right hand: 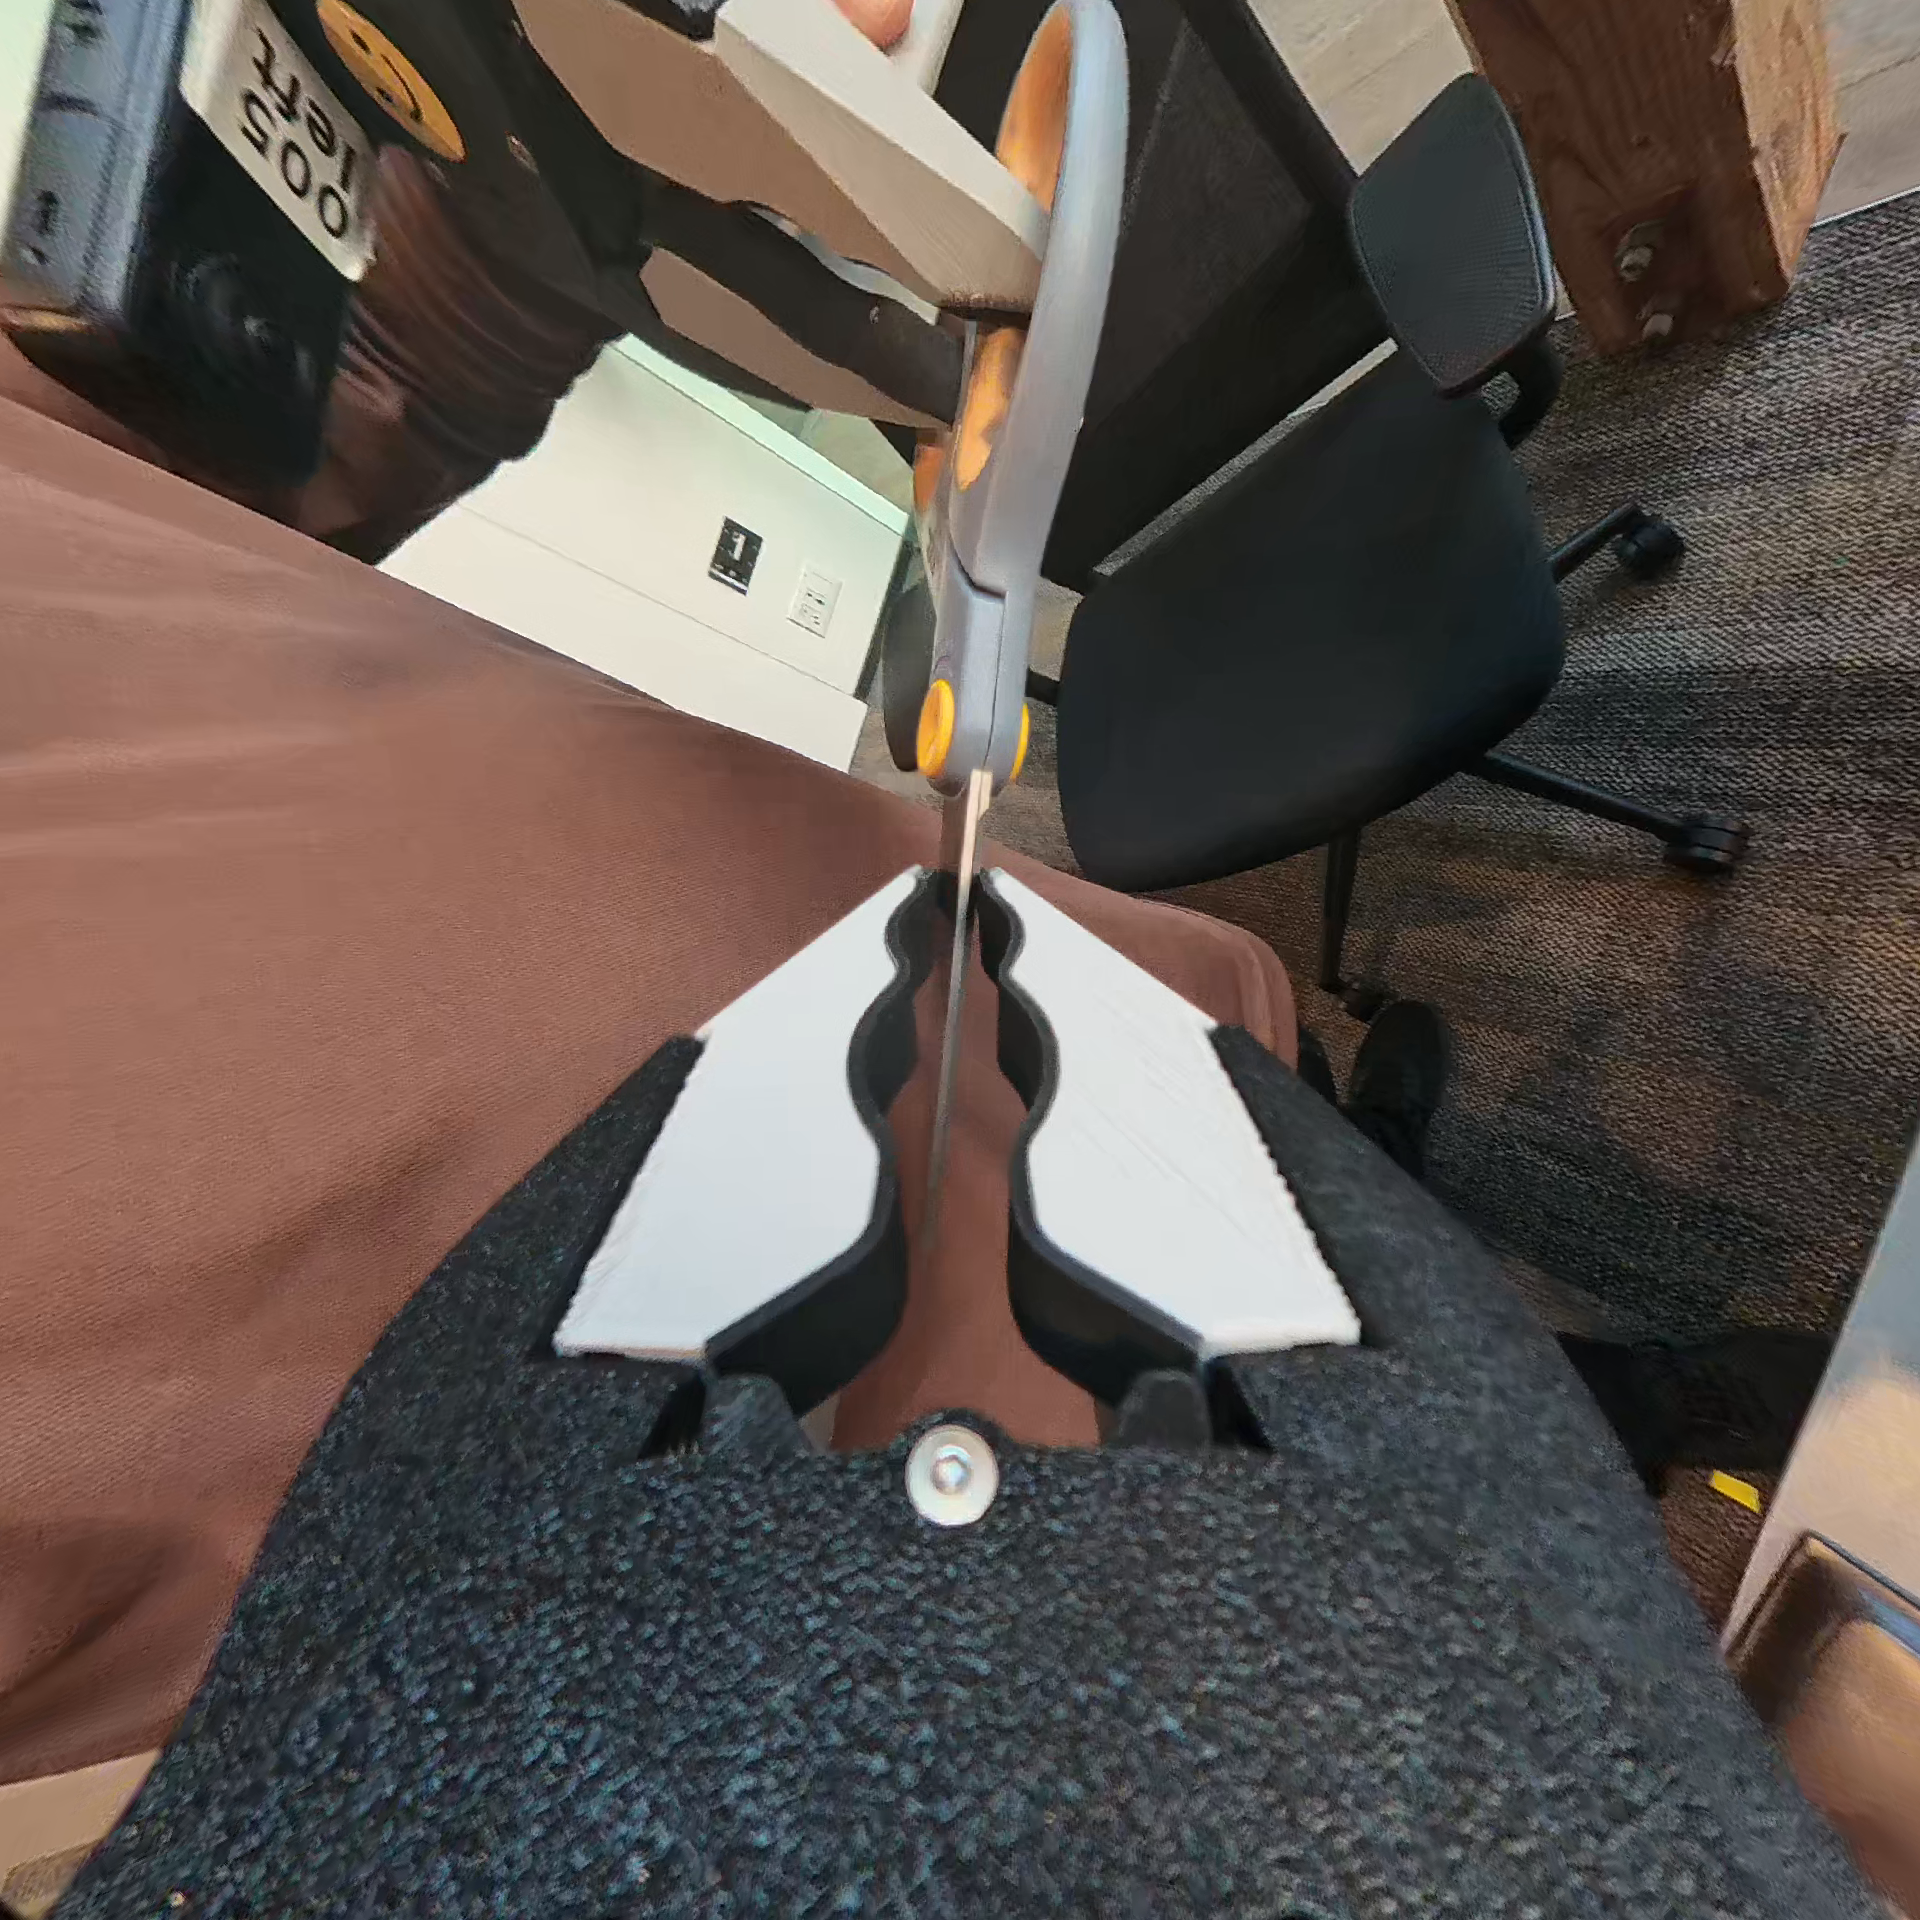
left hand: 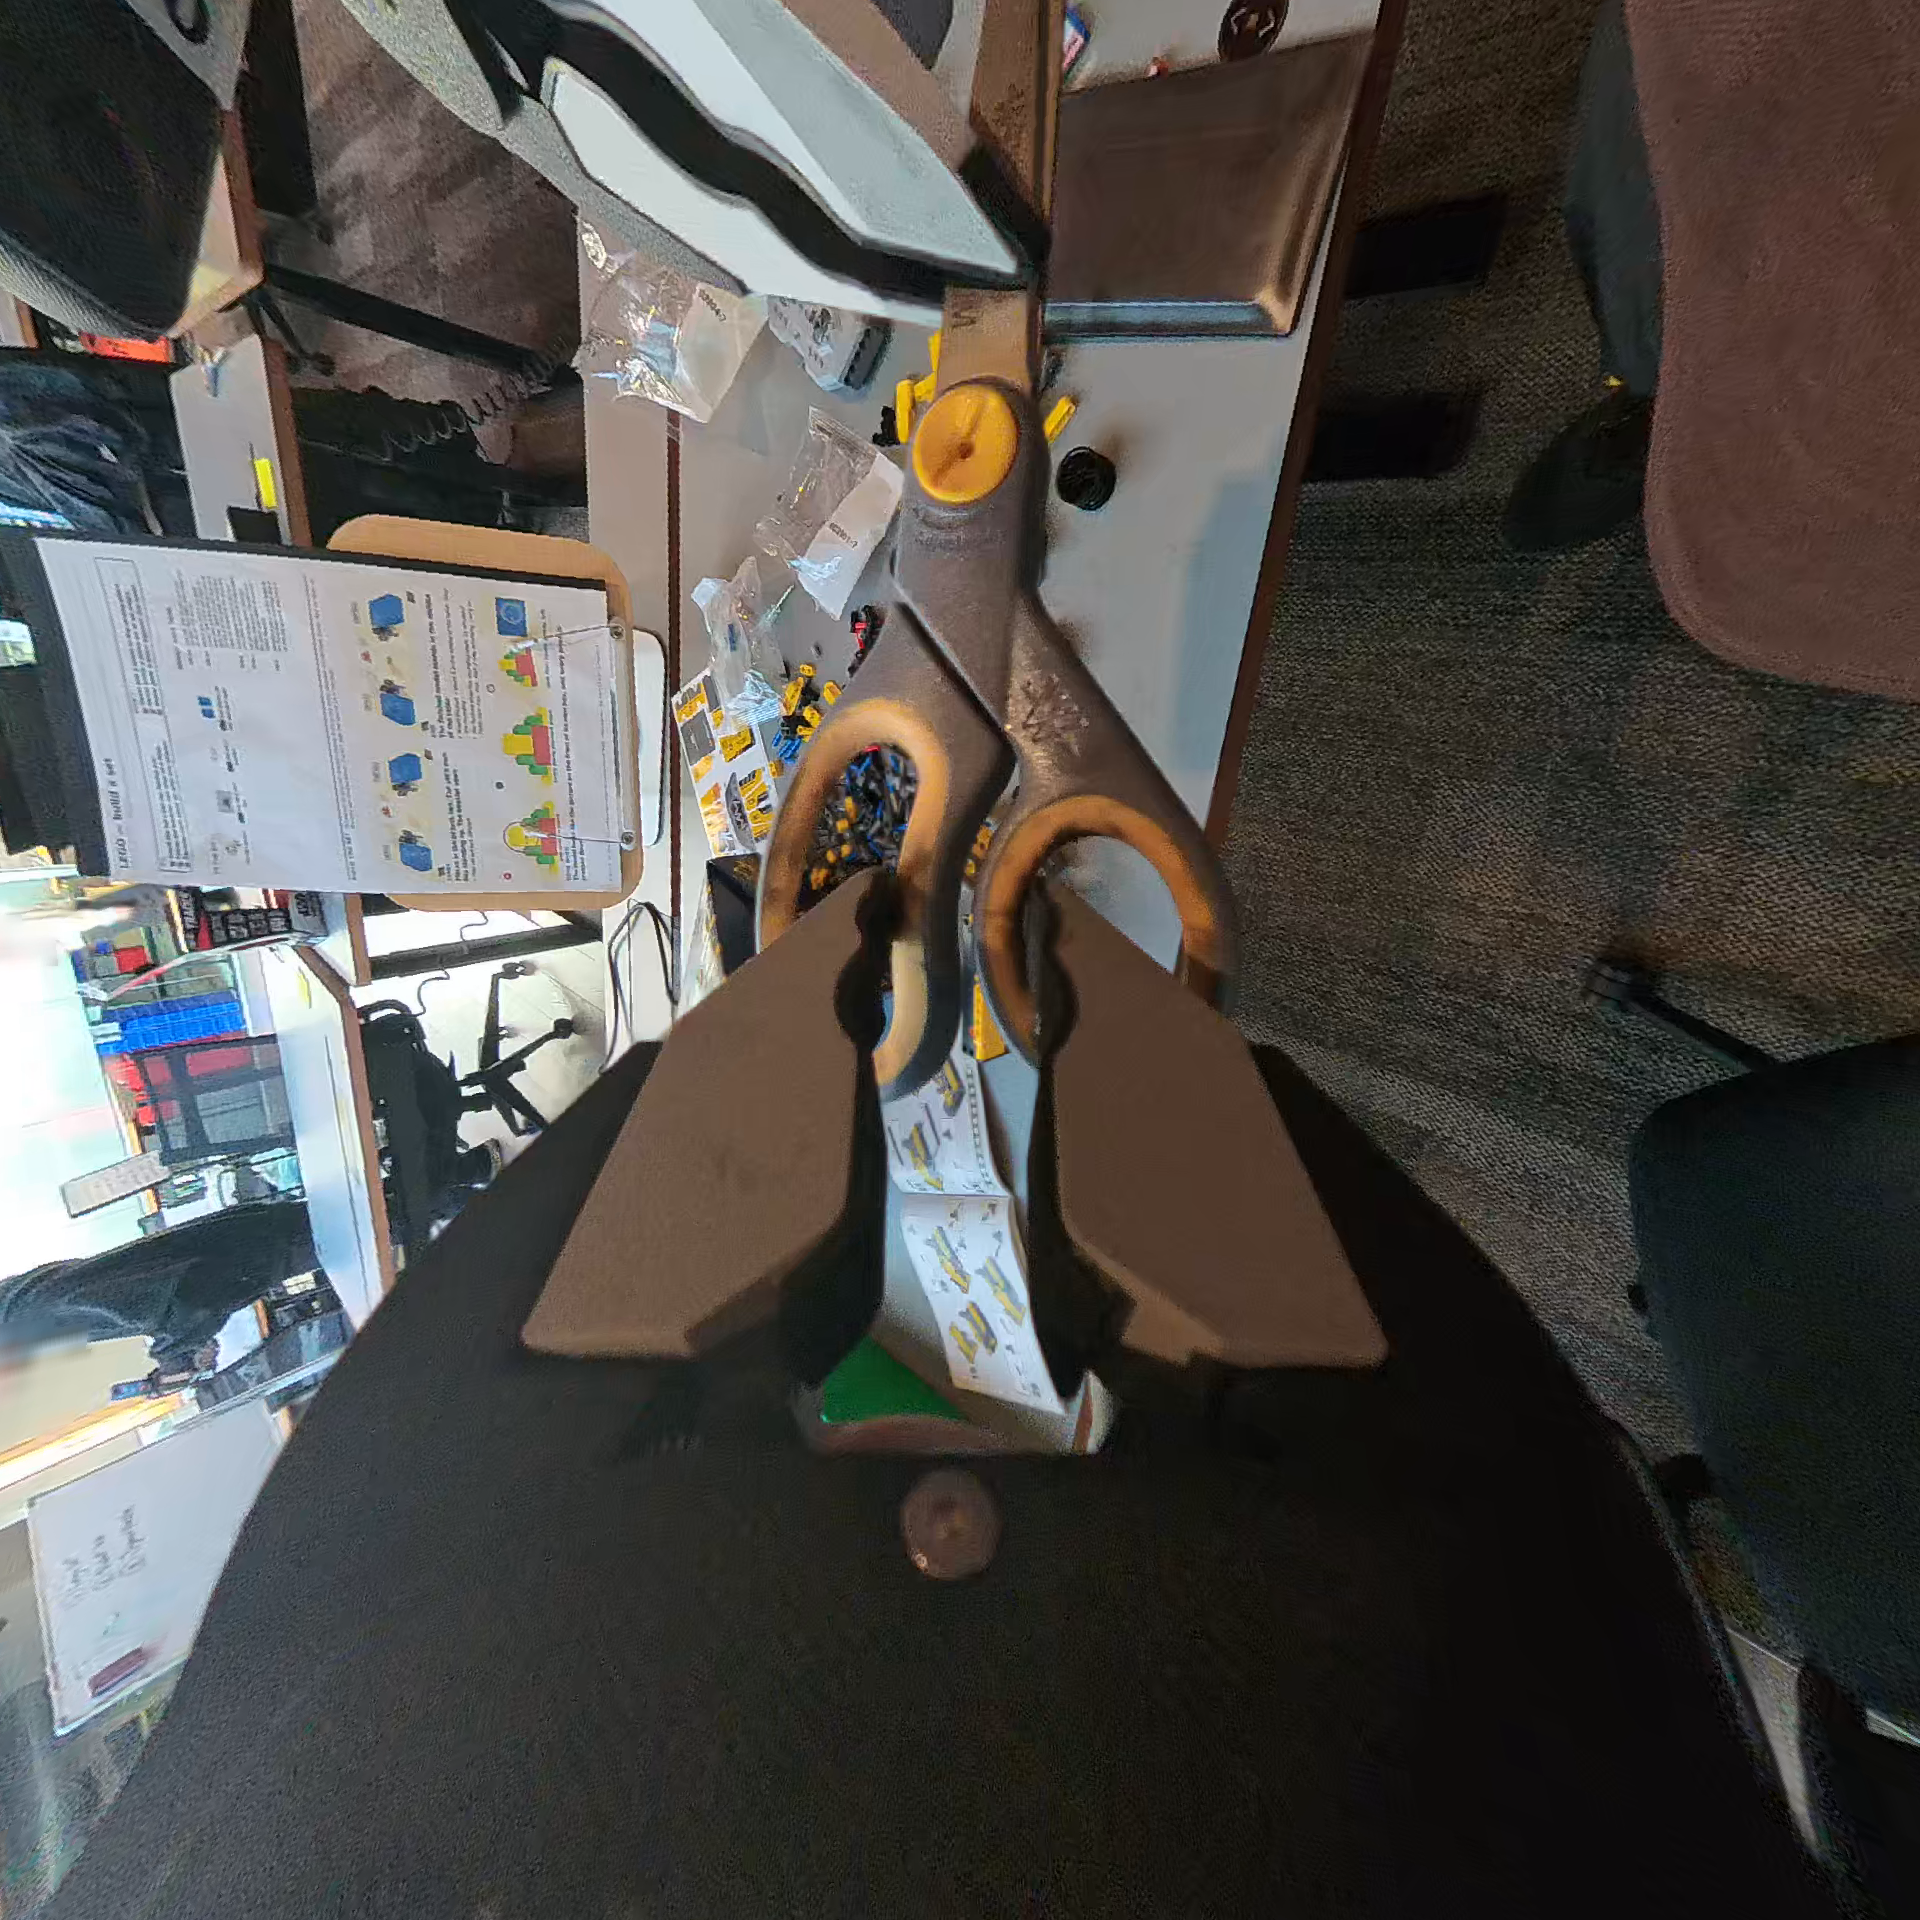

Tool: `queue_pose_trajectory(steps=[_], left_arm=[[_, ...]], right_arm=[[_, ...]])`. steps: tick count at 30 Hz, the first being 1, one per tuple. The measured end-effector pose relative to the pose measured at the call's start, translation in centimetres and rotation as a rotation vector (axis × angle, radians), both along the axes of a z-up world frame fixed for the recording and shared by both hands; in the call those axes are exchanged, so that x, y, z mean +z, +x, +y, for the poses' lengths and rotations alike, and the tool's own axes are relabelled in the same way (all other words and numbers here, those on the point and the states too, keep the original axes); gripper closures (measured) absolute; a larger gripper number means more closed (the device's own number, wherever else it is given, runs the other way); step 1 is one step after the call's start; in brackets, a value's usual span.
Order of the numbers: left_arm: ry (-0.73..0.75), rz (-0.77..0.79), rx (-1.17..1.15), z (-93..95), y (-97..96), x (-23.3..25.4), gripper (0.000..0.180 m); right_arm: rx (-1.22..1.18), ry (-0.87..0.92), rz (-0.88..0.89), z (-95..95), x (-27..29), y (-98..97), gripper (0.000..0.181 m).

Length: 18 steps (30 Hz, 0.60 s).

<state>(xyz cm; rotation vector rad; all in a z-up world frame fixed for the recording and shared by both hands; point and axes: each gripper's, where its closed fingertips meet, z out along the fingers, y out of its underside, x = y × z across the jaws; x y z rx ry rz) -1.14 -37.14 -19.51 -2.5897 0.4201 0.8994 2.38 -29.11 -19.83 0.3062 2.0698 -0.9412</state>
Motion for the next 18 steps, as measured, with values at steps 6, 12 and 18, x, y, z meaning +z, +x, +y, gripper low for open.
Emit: queue_pose_trajectory(steps=[6,12,18], left_arm=[[0.003,-0.015,0.027,-0.4,0.2,-0.7,0.156],[0.133,-0.229,0.187,-0.6,0.0,-2.1,0.146],[0.2,-0.285,0.231,0.6,-1.0,-3.7,0.146]], right_arm=[[0.0,-0.048,-0.044,-0.5,0.0,0.5,0.177],[-0.113,-0.099,-0.15,-0.6,-1.8,-0.1,0.179],[-0.266,-0.169,-0.341,0.7,-3.7,-0.9,0.178]])
